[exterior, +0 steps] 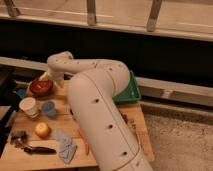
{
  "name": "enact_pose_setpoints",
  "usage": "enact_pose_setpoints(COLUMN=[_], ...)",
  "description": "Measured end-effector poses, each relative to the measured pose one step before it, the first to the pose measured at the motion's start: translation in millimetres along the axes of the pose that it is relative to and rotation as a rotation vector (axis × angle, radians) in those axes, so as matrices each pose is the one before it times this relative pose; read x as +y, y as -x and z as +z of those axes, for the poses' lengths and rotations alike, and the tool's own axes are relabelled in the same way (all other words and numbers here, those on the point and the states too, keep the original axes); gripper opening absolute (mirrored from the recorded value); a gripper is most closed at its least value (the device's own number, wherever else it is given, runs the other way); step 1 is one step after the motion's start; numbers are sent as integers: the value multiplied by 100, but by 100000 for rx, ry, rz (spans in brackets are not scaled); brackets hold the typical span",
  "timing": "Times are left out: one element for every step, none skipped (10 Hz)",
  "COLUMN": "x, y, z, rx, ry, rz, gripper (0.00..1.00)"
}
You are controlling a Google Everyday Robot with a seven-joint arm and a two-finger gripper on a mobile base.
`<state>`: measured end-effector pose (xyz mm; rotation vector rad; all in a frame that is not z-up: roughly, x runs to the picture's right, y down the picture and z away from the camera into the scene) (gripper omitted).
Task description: Stack bowls on top of each other
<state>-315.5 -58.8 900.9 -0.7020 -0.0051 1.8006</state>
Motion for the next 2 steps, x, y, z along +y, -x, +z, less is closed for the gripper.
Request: enact_pose_setpoints(x=[-408, -572], y=[-241, 26], z=[-1676, -1229], rx=[-2800, -2118], ry=[-4251, -2764], rz=[-76, 290], gripper=[80, 80])
